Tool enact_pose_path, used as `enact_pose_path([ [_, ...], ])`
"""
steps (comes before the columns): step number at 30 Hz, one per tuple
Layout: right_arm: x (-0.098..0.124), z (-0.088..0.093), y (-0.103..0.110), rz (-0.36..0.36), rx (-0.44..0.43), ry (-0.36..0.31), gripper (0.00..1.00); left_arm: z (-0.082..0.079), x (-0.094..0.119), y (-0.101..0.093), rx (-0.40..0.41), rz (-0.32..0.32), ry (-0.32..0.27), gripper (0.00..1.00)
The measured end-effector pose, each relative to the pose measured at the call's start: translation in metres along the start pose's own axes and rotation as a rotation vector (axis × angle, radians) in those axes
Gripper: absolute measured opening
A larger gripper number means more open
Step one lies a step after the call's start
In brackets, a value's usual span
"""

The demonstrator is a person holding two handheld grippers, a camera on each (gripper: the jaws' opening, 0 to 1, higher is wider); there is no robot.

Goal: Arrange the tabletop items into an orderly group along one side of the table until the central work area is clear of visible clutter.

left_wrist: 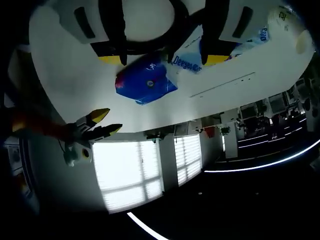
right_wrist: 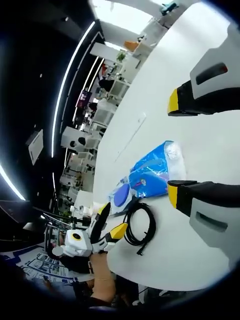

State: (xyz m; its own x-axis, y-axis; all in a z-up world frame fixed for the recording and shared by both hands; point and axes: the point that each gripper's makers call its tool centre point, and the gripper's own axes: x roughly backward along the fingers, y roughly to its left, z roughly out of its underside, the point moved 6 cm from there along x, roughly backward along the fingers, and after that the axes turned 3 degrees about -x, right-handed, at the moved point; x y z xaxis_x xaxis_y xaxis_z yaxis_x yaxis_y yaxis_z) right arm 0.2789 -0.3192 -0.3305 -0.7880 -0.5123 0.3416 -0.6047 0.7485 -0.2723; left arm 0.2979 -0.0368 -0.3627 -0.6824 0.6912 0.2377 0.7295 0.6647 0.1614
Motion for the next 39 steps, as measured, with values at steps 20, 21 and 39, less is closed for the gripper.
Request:
enact_pose_path([
  [20,-0.03,0.006,-0.013,-0.071,0.1,0.039,0.31,-0.005,-0.015,-0.013,0.031,0.02,0.02,0.52],
  [21,-0.031,0.007,-0.014,-0.074,0.103,0.045,0.31,-0.005,-0.016,-0.013,0.021,0.015,0.023,0.52],
  [39,-0.054,0.012,-0.016,-0.16,0.177,0.086,0.27,-0.003,-0.033,-0.014,0.025,-0.01,0.072,0.43],
])
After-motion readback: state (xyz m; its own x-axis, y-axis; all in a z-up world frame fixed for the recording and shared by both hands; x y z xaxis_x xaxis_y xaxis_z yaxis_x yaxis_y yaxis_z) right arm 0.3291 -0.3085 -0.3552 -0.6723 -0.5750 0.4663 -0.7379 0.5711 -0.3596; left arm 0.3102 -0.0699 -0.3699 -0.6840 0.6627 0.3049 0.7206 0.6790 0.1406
